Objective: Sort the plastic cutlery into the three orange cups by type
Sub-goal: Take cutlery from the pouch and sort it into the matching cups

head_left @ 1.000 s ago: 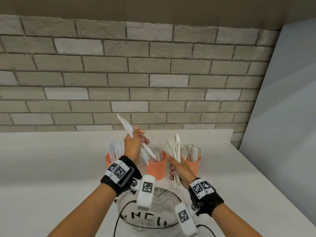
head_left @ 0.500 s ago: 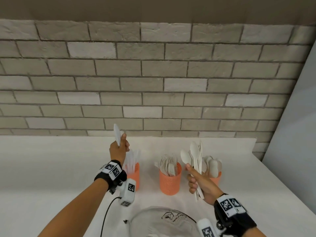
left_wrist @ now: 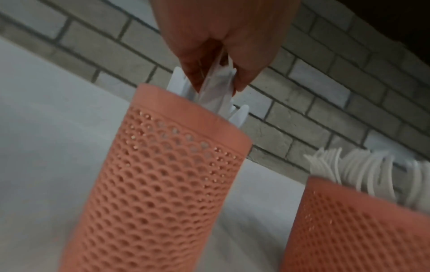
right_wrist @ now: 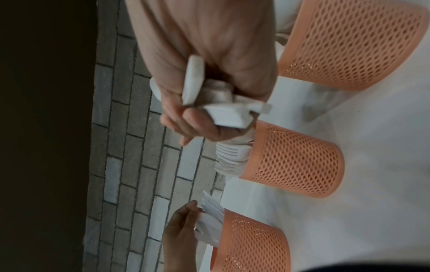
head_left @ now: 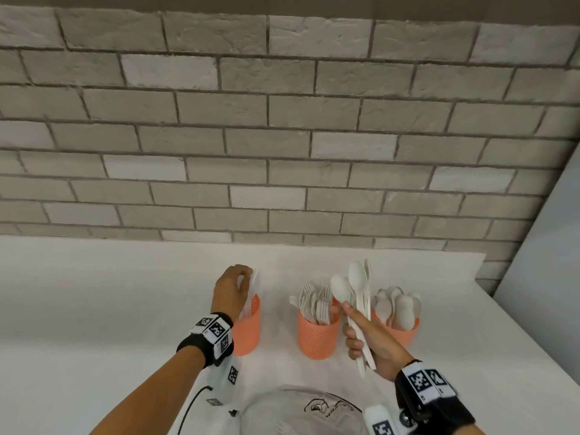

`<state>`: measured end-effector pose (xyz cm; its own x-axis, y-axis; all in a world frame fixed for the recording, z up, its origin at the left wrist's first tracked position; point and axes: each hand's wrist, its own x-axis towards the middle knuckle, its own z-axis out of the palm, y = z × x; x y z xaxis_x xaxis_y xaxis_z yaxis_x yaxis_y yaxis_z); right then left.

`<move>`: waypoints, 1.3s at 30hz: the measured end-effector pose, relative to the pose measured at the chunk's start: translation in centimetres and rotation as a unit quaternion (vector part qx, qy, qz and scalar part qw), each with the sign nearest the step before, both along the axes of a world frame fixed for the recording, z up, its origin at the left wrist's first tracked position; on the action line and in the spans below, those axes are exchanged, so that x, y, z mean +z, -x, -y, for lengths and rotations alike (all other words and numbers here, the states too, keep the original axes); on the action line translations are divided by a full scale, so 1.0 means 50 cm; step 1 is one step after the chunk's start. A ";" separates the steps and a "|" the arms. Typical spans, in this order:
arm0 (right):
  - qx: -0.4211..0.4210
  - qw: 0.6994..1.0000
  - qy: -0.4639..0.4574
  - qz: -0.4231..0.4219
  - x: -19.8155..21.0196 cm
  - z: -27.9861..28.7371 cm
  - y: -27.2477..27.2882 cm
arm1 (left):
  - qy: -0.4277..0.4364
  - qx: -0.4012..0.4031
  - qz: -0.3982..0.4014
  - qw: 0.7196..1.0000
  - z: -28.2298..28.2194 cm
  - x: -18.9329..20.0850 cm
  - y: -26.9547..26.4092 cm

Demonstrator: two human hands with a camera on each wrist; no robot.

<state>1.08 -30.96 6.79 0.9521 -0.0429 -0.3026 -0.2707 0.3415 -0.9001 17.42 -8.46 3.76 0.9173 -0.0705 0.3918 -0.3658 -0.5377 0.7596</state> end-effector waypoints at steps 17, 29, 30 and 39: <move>0.037 0.998 -0.056 0.015 0.017 -0.015 0.022 | -0.075 -0.082 -0.004 0.994 0.040 0.097 0.094; 0.240 0.956 -0.162 0.043 0.021 -0.077 0.062 | 0.241 -0.400 -0.376 0.801 0.147 0.148 0.257; 0.254 0.953 -0.159 0.037 0.022 -0.078 0.066 | 0.261 -0.385 -0.380 0.799 0.152 0.148 0.263; 0.009 0.961 0.262 0.092 0.028 -0.106 0.085 | 0.249 -0.113 -0.273 0.922 0.194 0.157 0.297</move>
